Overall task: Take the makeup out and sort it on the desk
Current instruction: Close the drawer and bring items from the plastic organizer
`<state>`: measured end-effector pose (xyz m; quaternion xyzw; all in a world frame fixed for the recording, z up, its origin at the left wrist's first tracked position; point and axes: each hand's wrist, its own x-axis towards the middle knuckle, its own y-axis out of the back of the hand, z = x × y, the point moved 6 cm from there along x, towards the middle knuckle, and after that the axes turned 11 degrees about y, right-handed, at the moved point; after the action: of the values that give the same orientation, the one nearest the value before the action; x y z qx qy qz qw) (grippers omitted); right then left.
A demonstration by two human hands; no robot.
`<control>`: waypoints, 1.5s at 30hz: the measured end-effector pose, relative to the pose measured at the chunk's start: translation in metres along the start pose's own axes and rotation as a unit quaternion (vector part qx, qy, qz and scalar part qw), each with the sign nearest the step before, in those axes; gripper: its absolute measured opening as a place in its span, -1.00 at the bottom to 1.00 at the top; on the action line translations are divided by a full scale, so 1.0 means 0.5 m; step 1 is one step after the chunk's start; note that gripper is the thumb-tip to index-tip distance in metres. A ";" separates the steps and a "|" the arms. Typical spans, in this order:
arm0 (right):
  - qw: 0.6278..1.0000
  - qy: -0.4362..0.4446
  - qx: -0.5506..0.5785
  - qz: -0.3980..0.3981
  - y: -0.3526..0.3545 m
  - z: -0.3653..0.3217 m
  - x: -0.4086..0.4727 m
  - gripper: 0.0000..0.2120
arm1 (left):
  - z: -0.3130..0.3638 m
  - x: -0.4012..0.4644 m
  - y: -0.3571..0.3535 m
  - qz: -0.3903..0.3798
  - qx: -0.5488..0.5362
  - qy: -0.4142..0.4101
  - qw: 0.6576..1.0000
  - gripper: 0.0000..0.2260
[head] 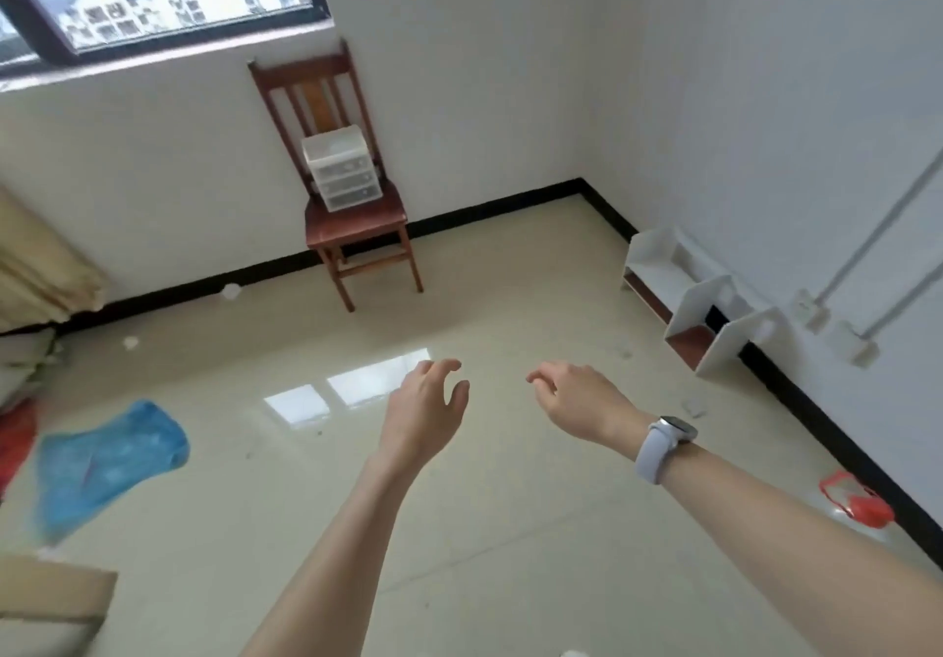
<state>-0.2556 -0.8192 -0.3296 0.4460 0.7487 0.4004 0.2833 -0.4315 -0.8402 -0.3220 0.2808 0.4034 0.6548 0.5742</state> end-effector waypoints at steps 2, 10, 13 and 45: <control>0.999 0.025 -0.009 -0.024 0.005 0.001 0.096 -0.70 | -0.013 0.063 0.016 0.010 -0.011 0.027 1.000 -0.70; 0.992 0.099 -0.007 -0.074 -0.038 -0.006 0.509 -0.71 | -0.192 0.376 0.085 0.045 -0.015 0.139 0.989 -0.70; 0.992 0.107 -0.013 -0.068 -0.032 -0.020 0.708 -0.70 | -0.258 0.558 0.143 0.075 -0.031 0.153 0.985 -0.71; 0.857 -0.262 0.438 -0.066 -0.250 0.129 2.354 -0.72 | -0.675 2.094 0.211 0.003 -0.047 0.277 0.960 -0.65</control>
<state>-0.7800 0.2209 -0.5489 0.5623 0.7723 -0.1201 0.2703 -0.9591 0.1133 -0.5066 0.0624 0.5149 0.7266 0.4506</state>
